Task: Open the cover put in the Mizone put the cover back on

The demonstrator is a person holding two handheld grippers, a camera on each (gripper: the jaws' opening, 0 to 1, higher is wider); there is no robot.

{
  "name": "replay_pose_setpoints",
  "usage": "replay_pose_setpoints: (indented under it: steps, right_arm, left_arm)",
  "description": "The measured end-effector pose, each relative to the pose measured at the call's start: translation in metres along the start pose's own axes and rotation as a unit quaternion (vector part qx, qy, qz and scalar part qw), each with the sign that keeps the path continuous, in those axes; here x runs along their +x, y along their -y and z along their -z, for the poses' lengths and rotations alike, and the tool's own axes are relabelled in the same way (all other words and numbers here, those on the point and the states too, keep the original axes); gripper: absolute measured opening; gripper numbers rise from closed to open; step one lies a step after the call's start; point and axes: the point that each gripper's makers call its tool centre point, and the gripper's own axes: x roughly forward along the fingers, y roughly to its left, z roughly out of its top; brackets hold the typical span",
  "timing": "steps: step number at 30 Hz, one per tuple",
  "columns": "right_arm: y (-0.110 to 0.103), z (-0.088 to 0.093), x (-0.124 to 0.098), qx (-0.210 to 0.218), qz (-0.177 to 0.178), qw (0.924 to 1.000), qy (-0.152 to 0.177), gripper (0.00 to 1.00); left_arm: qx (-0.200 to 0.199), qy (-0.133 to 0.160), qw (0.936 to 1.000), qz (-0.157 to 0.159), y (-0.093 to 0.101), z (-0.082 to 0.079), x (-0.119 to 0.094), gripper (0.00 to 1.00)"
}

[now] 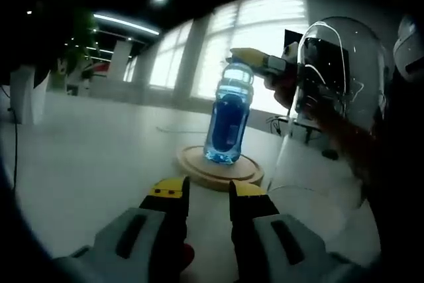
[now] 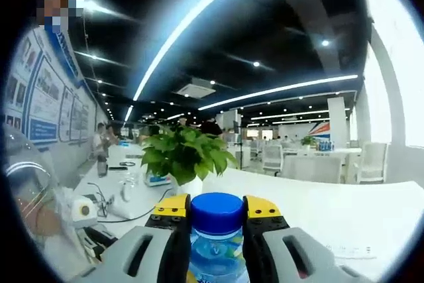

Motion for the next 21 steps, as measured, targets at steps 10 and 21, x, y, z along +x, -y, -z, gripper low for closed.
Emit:
replay_pose_setpoints:
  steps: [10,21]
  right_arm:
    - [-0.0002,-0.0007,-0.0007,-0.012,-0.001,0.9999,0.002,0.23]
    - [-0.0004,-0.0010,-0.0009,-0.018,-0.001,0.9998,0.012,0.23]
  left_arm:
    - [-0.003,0.001,1.0000,-0.001,-0.0027,-0.0002,0.0000,0.19]
    - [-0.004,0.001,1.0000,-0.001,-0.0037,0.0002,0.0000,0.19]
